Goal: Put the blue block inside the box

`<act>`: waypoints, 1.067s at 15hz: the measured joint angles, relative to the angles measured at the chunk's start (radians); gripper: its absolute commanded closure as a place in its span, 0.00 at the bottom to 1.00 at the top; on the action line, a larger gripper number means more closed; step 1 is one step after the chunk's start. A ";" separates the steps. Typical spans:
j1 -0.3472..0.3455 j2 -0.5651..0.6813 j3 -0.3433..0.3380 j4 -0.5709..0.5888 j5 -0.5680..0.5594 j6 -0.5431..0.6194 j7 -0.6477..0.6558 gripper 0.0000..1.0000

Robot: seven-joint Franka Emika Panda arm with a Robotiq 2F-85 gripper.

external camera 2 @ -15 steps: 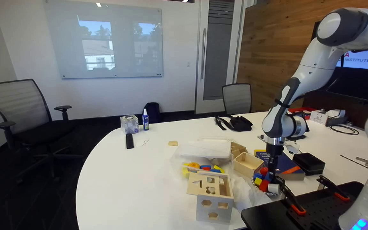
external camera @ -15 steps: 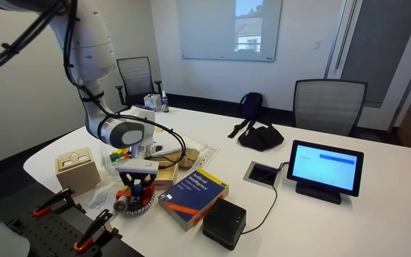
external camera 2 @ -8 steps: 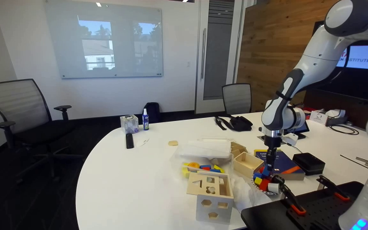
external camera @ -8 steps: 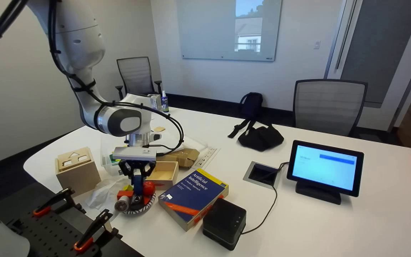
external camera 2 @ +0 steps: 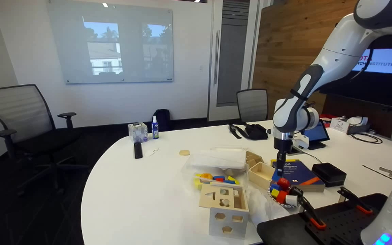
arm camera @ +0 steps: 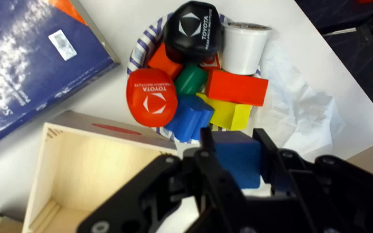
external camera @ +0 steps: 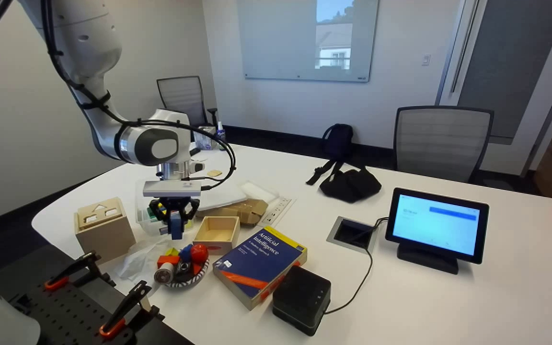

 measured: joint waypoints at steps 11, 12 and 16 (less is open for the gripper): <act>0.203 -0.054 0.057 0.033 -0.067 -0.060 0.024 0.91; 0.220 -0.061 0.066 0.034 -0.068 -0.067 0.025 0.91; 0.274 -0.071 0.111 0.035 -0.068 -0.081 0.027 0.91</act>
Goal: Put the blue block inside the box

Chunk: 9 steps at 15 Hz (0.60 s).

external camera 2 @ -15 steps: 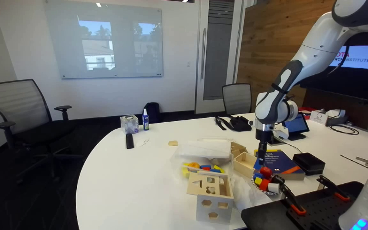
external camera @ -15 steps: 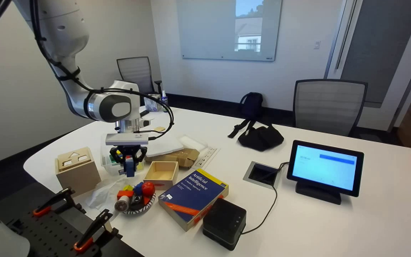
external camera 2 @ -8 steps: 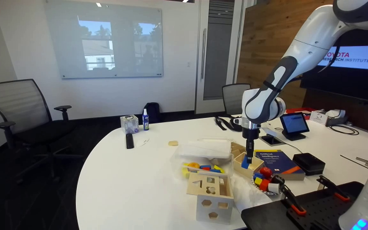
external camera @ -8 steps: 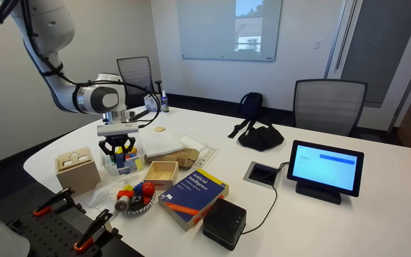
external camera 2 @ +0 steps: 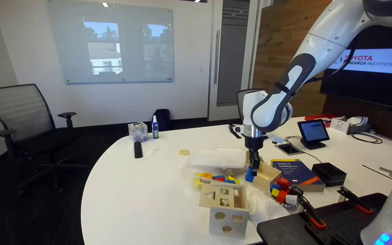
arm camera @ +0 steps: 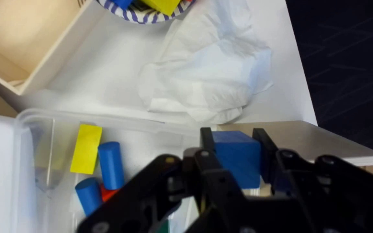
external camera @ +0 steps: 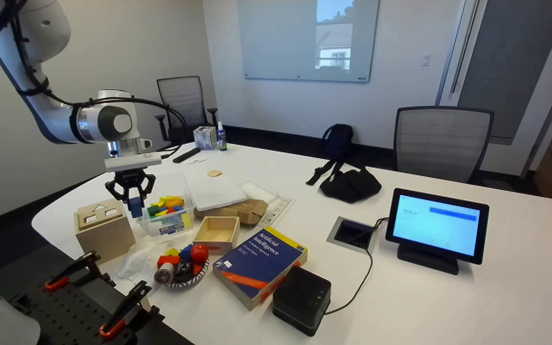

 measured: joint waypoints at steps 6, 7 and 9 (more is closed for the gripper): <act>0.087 0.000 0.045 0.037 -0.001 -0.030 0.083 0.91; 0.101 0.000 0.051 0.051 -0.002 -0.042 0.105 0.91; 0.128 0.001 0.053 0.077 -0.007 -0.067 0.145 0.91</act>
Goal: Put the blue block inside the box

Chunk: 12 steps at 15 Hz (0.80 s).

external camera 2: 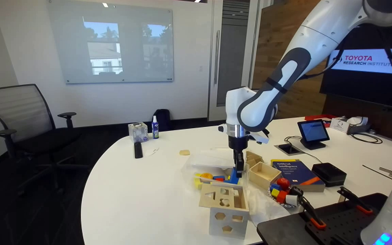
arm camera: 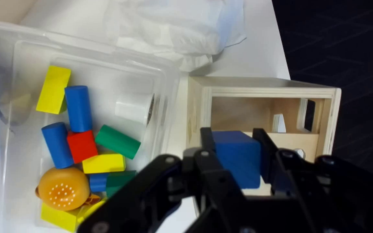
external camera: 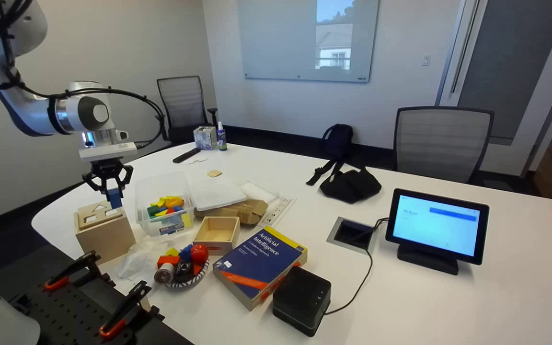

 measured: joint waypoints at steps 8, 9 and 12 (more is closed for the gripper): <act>0.050 0.067 -0.001 0.037 -0.056 -0.045 0.154 0.91; 0.058 0.077 -0.001 0.041 -0.060 -0.045 0.168 0.91; 0.081 0.101 -0.001 0.058 -0.066 -0.045 0.204 0.91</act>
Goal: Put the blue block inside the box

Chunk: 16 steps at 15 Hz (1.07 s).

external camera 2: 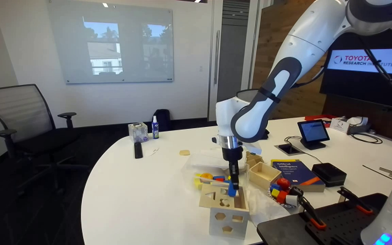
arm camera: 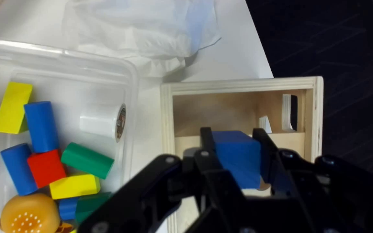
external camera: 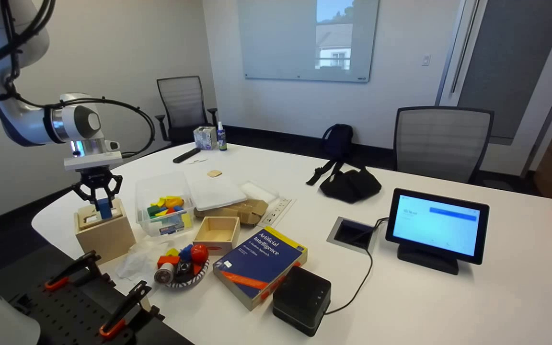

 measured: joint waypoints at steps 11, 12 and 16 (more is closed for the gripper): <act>0.047 0.052 -0.021 0.075 -0.058 0.000 0.099 0.91; 0.052 0.055 -0.024 0.078 -0.068 0.000 0.112 0.91; 0.072 0.061 -0.035 0.087 -0.094 0.000 0.143 0.91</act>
